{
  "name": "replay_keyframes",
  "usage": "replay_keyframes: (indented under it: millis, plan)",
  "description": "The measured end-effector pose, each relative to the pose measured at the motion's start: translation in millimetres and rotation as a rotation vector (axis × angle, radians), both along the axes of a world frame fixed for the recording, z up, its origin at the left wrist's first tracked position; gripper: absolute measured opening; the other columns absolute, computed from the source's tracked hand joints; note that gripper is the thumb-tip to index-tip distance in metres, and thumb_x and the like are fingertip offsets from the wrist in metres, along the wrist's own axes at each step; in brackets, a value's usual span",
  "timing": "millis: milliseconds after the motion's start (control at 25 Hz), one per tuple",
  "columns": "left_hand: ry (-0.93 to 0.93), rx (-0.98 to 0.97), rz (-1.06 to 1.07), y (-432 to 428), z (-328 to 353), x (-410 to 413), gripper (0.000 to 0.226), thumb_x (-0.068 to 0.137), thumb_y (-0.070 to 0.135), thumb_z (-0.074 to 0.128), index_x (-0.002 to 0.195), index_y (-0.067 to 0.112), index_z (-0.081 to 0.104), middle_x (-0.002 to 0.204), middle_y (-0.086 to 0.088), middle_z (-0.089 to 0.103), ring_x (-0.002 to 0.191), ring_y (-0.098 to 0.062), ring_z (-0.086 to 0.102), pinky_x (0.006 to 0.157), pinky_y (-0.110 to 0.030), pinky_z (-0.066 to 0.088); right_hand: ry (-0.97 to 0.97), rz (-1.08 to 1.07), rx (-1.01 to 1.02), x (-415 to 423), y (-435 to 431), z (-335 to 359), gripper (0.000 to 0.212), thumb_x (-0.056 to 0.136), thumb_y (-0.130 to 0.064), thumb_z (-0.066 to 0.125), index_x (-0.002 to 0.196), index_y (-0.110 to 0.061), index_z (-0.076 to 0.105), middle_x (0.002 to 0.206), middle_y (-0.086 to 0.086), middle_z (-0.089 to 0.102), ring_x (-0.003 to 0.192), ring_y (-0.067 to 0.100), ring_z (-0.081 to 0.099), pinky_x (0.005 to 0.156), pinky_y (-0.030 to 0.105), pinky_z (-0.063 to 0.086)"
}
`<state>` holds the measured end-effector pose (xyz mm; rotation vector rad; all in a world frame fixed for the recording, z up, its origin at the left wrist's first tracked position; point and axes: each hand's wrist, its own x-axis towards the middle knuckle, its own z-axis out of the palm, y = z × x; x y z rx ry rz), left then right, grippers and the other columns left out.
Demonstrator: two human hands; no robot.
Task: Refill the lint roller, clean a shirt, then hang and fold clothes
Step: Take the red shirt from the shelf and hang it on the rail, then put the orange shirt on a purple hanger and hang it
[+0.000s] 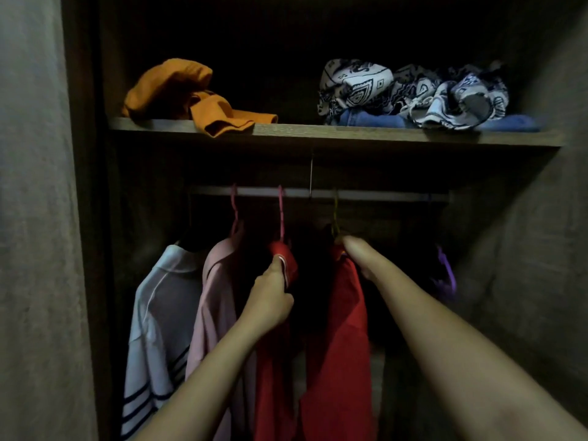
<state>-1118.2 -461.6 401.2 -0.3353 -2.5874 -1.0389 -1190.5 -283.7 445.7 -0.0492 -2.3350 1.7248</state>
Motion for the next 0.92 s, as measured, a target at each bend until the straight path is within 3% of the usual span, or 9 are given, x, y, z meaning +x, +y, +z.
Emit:
replay_keyframes:
  millis: [120,200,280,360,440,520,680,800,920]
  plan:
    - [0.002,-0.105,0.016,-2.2,-2.5,1.1,0.074,0.081,0.000,0.047,0.148,0.012,0.017,0.130,-0.020,0.052,0.116,-0.038,0.054,0.091,-0.033,0.043,0.000,-0.022,0.202,1.1,-1.1,2.8,0.024,0.089,-0.023,0.044,0.087,-0.011,0.065,0.083,0.014,0.057,0.079,0.026,0.057,0.070,0.032,0.043]
    - [0.293,-0.191,0.094,-4.8,4.2,15.1,0.053,0.086,0.012,0.049,0.138,0.009,0.035,0.124,-0.016,0.057,0.110,-0.036,0.059,0.086,-0.039,0.046,0.153,-0.259,0.540,15.7,-8.4,11.9,0.031,0.087,-0.034,0.049,0.100,-0.011,0.066,0.096,0.017,0.063,0.096,0.030,0.061,0.081,0.035,0.048]
    - [0.772,-0.034,0.090,-16.1,25.4,35.1,0.037,0.088,0.018,0.048,0.120,0.004,0.056,0.114,-0.014,0.065,0.102,-0.027,0.062,0.087,-0.032,0.046,0.648,-0.455,0.654,47.4,-19.4,24.3,0.028,0.086,-0.036,0.050,0.092,-0.013,0.066,0.091,0.011,0.066,0.090,0.031,0.061,0.076,0.032,0.045]
    - [1.209,0.115,0.057,-38.2,66.1,57.3,0.032,0.087,0.014,0.047,0.110,-0.002,0.062,0.106,-0.017,0.066,0.100,-0.022,0.058,0.092,-0.022,0.042,1.150,-0.407,0.694,86.2,-34.0,42.6,0.025,0.086,-0.033,0.048,0.079,-0.013,0.062,0.076,0.004,0.061,0.075,0.023,0.054,0.068,0.029,0.038]
    - [1.401,0.119,0.125,-65.4,113.0,69.3,0.034,0.087,0.014,0.050,0.116,-0.003,0.059,0.116,-0.022,0.060,0.111,-0.023,0.050,0.099,-0.022,0.036,1.421,-0.324,0.778,107.0,-46.0,67.2,0.023,0.085,-0.029,0.050,0.077,-0.010,0.060,0.073,0.004,0.057,0.071,0.021,0.049,0.068,0.031,0.037]
    - [1.287,0.118,0.232,-86.8,161.8,72.1,0.046,0.090,0.022,0.053,0.132,0.004,0.048,0.140,-0.022,0.041,0.129,-0.026,0.036,0.106,-0.026,0.027,1.432,-0.309,0.824,119.1,-65.4,100.5,0.025,0.083,-0.033,0.052,0.088,-0.010,0.061,0.084,0.005,0.058,0.081,0.021,0.050,0.075,0.033,0.038]
    - [0.720,0.076,0.291,-115.2,233.9,42.7,0.064,0.097,0.041,0.041,0.150,0.018,0.014,0.158,-0.018,0.003,0.144,-0.036,0.009,0.116,-0.043,0.013,0.954,-0.174,0.944,117.9,-111.2,160.6,0.062,0.082,-0.063,0.047,0.130,-0.024,0.044,0.128,0.004,0.050,0.119,0.024,0.045,0.099,0.040,0.035]
    - [0.416,-0.093,0.320,-125.3,244.0,22.7,0.068,0.096,0.047,0.038,0.149,0.015,0.012,0.149,-0.024,0.028,0.135,-0.042,0.032,0.111,-0.052,0.028,0.582,0.018,1.042,106.8,-135.5,185.6,0.075,0.079,-0.071,0.044,0.140,-0.031,0.030,0.141,0.009,0.043,0.128,0.031,0.042,0.104,0.046,0.035]
    - [0.568,-0.126,0.318,-134.0,237.4,23.7,0.041,0.095,0.037,0.047,0.122,0.006,0.049,0.119,-0.018,0.056,0.109,-0.035,0.053,0.087,-0.043,0.042,0.694,-0.041,1.148,106.0,-141.4,186.6,0.034,0.087,-0.047,0.051,0.115,-0.028,0.054,0.115,0.004,0.061,0.111,0.027,0.055,0.087,0.039,0.041]
